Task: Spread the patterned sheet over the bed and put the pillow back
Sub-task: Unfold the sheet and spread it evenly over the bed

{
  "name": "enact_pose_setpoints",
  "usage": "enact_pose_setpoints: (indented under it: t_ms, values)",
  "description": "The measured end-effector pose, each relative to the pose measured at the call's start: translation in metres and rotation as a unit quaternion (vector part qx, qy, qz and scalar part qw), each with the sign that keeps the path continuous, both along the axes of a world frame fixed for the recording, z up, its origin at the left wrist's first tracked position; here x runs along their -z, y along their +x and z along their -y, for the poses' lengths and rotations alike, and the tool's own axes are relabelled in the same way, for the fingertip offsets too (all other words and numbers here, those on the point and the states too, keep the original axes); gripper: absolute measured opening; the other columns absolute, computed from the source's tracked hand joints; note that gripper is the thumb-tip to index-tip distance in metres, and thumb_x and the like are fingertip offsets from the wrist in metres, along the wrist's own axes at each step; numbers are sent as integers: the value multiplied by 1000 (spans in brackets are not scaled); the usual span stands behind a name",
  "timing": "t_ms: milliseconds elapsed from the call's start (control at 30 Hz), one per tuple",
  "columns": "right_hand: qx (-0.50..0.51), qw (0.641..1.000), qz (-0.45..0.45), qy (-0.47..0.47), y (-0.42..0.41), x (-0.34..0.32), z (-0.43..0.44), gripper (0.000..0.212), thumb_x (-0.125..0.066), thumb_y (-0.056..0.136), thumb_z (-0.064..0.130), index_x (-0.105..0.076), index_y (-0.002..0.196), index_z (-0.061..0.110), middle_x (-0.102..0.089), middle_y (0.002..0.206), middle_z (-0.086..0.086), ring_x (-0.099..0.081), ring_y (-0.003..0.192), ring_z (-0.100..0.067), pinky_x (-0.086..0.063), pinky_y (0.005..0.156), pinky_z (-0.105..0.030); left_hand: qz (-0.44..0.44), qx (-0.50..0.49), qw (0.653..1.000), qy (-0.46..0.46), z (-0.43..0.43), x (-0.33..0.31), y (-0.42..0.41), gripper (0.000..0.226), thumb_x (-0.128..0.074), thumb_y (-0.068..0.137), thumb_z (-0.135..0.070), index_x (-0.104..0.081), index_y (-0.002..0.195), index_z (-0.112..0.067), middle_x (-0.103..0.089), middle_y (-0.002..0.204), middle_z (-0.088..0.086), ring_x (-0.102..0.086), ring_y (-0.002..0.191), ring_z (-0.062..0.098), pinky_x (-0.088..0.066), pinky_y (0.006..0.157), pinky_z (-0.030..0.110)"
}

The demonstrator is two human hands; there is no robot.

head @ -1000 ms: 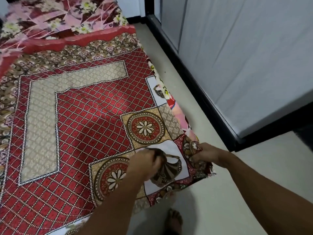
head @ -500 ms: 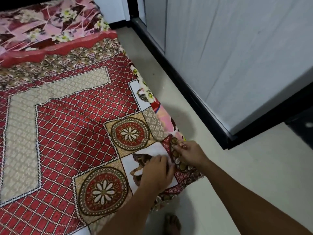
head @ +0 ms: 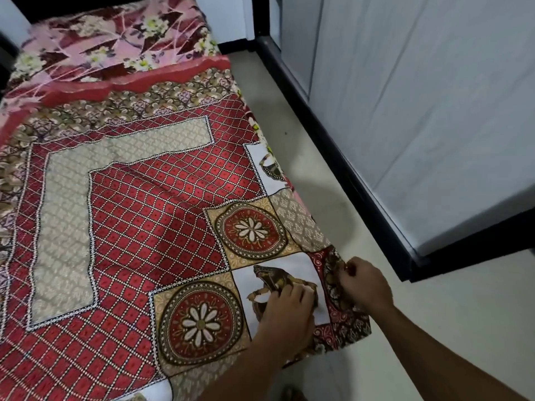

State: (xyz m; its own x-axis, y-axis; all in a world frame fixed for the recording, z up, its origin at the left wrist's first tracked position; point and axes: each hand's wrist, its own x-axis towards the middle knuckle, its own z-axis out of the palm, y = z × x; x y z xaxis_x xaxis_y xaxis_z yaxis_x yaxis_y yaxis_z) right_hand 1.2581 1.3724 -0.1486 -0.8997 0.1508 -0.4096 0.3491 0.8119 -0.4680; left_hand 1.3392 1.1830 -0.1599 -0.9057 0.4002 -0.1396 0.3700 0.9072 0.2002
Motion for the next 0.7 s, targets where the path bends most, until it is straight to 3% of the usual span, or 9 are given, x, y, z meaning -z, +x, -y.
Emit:
enact_pose_setpoints:
  t_ms: [100,200,267,467,633,700]
  values:
    - [52,995,-38,-79,-26,-16,20,20,-59,93,41,-64,97,22,-67,92,3,-63,88,-22,-51,77,-36,-10,-2,999,36,1,-2,-2,37,-49,90,-48,-56,112,-20,-60,102,2,-57,88,23,-50,68,39]
    - [49,984,-75,-153,-74,-31,60,48,-58,92,60,-62,115,18,-65,102,3,-63,96,-21,-51,82,-37,-47,-34,993,102,0,-12,-19,28,-44,98,-45,-57,97,-20,-59,86,0,-55,75,21,-44,63,34]
    - [42,982,-62,-172,-106,-39,91,64,-55,88,72,-59,120,17,-62,105,2,-60,95,-20,-49,83,-36,-75,-65,990,98,1,-15,-32,28,-43,99,-42,-56,88,-19,-56,78,0,-52,68,20,-39,58,32]
    - [-31,999,-11,-7,-157,-26,141,48,-60,93,56,-66,110,12,-68,104,-9,-63,89,-29,-48,74,-33,-41,-97,990,96,17,-5,-50,39,-31,103,-48,-56,101,-18,-60,91,2,-57,76,22,-46,56,33]
    - [34,994,-93,-36,-179,-27,128,25,-52,104,37,-55,108,13,-53,77,1,-58,81,-28,-32,58,-30,-38,-89,990,106,18,-4,-51,38,-31,102,-52,-51,104,-20,-56,99,3,-54,87,23,-46,60,36]
    - [27,996,-66,-48,-178,-16,125,24,-54,103,32,-54,116,12,-59,89,-4,-60,89,-30,-37,67,-30,-34,-73,991,104,18,-4,-49,38,-32,101,-53,-51,105,-20,-54,99,4,-52,87,23,-43,59,34]
